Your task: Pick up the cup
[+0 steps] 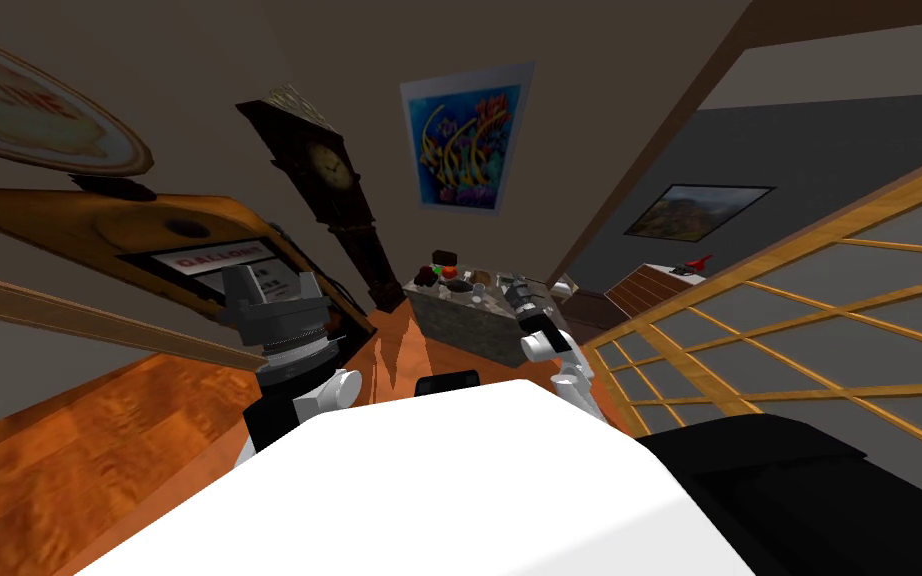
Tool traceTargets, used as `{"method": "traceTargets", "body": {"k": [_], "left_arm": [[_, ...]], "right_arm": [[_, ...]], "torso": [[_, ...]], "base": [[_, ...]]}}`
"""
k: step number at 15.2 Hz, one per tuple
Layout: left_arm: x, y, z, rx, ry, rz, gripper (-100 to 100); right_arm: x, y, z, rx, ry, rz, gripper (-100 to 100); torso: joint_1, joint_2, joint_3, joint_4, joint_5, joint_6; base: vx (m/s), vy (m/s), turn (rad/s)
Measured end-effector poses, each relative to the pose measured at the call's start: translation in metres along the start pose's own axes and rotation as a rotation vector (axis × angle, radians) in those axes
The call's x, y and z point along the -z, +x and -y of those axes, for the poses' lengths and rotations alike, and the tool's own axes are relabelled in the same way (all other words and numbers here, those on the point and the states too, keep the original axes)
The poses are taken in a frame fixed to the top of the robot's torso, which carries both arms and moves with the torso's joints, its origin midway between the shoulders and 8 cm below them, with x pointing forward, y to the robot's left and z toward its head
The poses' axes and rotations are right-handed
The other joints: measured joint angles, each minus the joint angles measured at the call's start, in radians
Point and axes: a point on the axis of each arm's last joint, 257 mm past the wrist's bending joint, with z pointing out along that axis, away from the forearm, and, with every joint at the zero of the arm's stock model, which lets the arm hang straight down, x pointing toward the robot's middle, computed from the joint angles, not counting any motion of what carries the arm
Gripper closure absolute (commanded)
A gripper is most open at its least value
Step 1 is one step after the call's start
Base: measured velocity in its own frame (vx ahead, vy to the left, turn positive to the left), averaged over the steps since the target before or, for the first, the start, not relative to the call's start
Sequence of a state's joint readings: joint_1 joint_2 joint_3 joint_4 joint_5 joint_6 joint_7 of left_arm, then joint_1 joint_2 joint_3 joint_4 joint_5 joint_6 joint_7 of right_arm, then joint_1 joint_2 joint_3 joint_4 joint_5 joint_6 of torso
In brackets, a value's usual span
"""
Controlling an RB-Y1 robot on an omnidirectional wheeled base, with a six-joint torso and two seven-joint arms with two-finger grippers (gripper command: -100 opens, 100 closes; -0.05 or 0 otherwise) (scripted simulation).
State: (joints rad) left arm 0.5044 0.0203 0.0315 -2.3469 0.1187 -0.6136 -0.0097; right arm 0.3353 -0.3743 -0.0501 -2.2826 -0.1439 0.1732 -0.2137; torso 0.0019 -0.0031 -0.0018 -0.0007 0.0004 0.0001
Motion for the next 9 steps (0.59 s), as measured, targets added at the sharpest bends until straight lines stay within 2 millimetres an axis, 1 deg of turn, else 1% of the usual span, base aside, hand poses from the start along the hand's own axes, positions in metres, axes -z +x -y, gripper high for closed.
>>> {"method": "traceTargets", "body": {"k": [9], "left_arm": [[0.0, 0.0, 0.0, 0.0, 0.0, 0.0, 0]], "right_arm": [[-0.014, -0.005, 0.034, -0.152, 0.158, -0.003, -100]], "torso": [[0.0, -0.001, 0.0, 0.0, 0.0, 0.0]], "base": [[0.043, 0.034, -0.059]]}}
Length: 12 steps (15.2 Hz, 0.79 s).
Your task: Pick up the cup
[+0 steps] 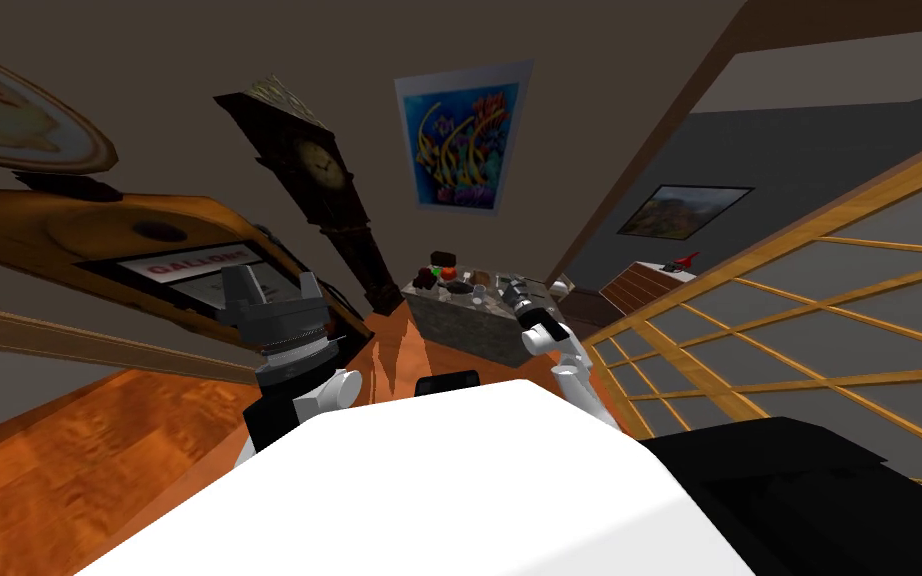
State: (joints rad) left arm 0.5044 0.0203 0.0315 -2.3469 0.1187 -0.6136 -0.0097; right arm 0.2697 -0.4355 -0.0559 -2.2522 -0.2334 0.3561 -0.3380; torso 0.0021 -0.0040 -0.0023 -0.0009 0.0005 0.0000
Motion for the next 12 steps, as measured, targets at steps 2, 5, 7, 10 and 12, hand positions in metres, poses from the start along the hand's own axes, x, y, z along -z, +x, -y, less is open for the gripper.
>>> {"method": "traceTargets", "body": {"k": [2, 5, 7, 10, 12], "left_arm": [[0.0, 0.0, 0.0, 0.0, 0.0, 0.0, 0], [0.0, 0.0, 0.0, 0.0, 0.0, 0.0, 0], [0.0, 0.0, 0.0, 0.0, 0.0, 0.0, 0], [0.0, 0.0, 0.0, 0.0, 0.0, 0.0, 0], [0.0, 0.0, 0.0, 0.0, 0.0, 0.0, 0]], "right_arm": [[-0.004, -0.003, 0.009, -0.038, 0.041, 0.004, -100], [-0.008, -0.006, 0.018, -0.086, 0.089, 0.009, -100], [-0.009, -0.008, 0.026, -0.108, 0.123, 0.018, -100], [-0.013, -0.011, 0.035, -0.161, 0.172, 0.024, -100], [-0.015, -0.012, 0.04, -0.186, 0.202, 0.03, -100]], "torso": [[0.0, 0.0, 0.0, 0.0, 0.0, 0.0], [0.0, 0.0, 0.0, 0.0, 0.0, 0.0], [0.0, 0.001, 0.0, 0.0, 0.0, 0.0], [0.0, 0.0, 0.0, 0.0, 0.0, 0.0], [0.0, 0.0, 0.0, 0.0, 0.0, 0.0]], "base": [[0.039, 0.026, -0.022], [0.047, 0.04, -0.069], [0.032, 0.025, -0.038], [0.047, 0.028, -0.042], [0.055, 0.037, -0.086]]}}
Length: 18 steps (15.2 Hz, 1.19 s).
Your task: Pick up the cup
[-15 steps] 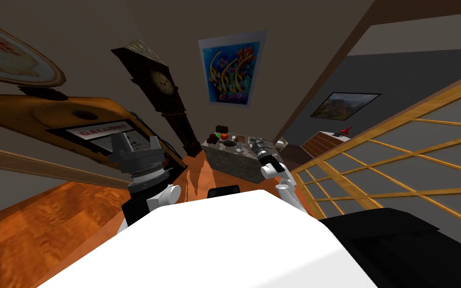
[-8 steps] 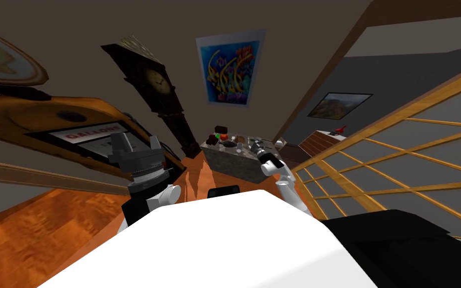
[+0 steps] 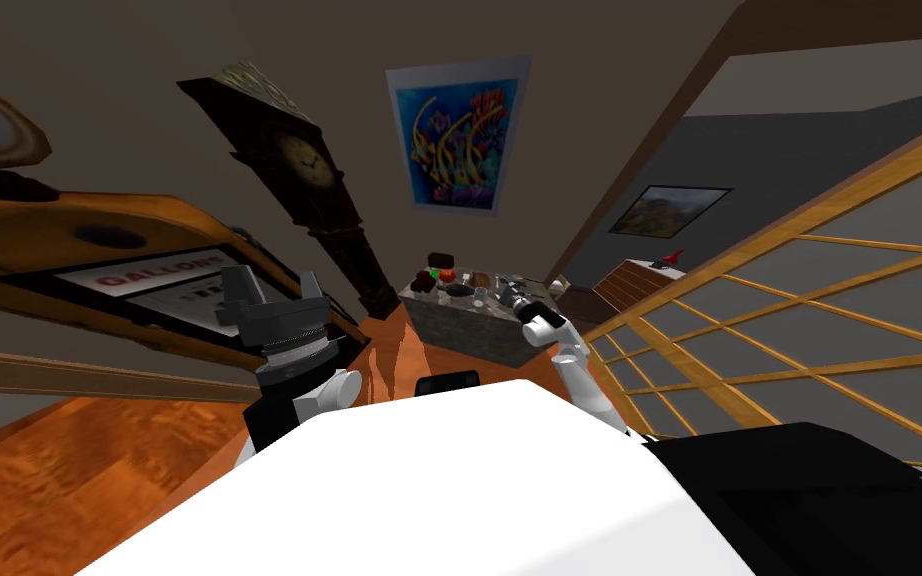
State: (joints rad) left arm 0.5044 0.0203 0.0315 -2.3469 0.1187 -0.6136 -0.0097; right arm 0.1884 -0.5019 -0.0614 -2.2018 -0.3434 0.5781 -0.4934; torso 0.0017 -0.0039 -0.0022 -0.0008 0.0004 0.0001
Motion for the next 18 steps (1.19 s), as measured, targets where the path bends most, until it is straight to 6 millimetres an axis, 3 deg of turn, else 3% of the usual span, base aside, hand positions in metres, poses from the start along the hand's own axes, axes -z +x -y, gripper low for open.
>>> {"method": "traceTargets", "body": {"k": [18], "left_arm": [[0.0, 0.0, 0.0, 0.0, 0.0, 0.0, 0]], "right_arm": [[-0.012, -0.023, 0.044, -0.274, 0.294, 0.107, -100]], "torso": [[0.001, -0.001, 0.0, 0.0, 0.0, 0.0]], "base": [[0.046, 0.034, -0.049]]}}
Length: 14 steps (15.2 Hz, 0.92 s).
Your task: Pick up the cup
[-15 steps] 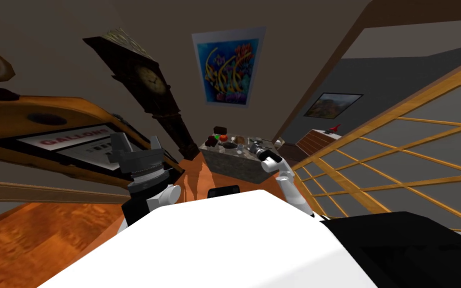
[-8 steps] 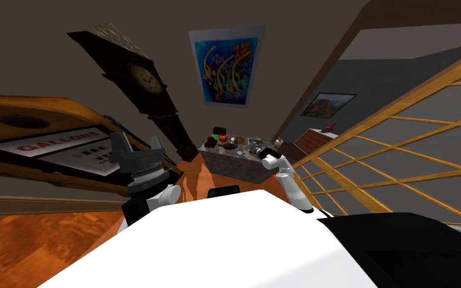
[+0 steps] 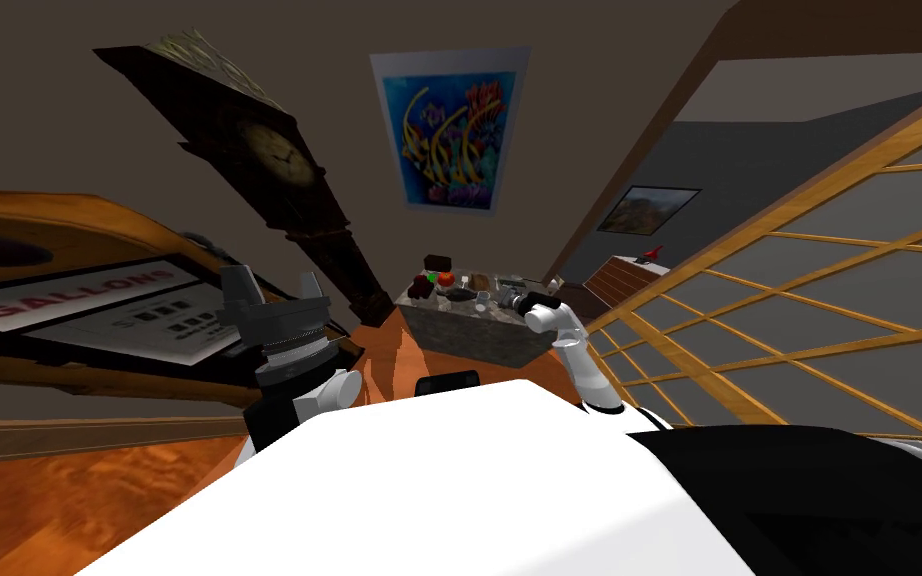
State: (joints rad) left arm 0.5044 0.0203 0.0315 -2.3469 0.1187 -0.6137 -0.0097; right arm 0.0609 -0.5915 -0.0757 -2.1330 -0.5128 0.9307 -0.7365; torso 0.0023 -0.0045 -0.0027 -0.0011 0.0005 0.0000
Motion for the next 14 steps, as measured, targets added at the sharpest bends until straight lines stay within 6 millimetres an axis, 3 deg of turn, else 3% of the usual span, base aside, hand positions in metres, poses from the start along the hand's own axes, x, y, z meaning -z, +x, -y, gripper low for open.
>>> {"method": "traceTargets", "body": {"k": [14], "left_arm": [[0.0, 0.0, 0.0, 0.0, 0.0, 0.0, 0]], "right_arm": [[0.0, -0.022, 0.026, -0.192, 0.203, 0.122, -100]], "torso": [[0.0, 0.0, 0.0, 0.0, 0.0, 0.0]], "base": [[0.046, 0.04, -0.054]]}}
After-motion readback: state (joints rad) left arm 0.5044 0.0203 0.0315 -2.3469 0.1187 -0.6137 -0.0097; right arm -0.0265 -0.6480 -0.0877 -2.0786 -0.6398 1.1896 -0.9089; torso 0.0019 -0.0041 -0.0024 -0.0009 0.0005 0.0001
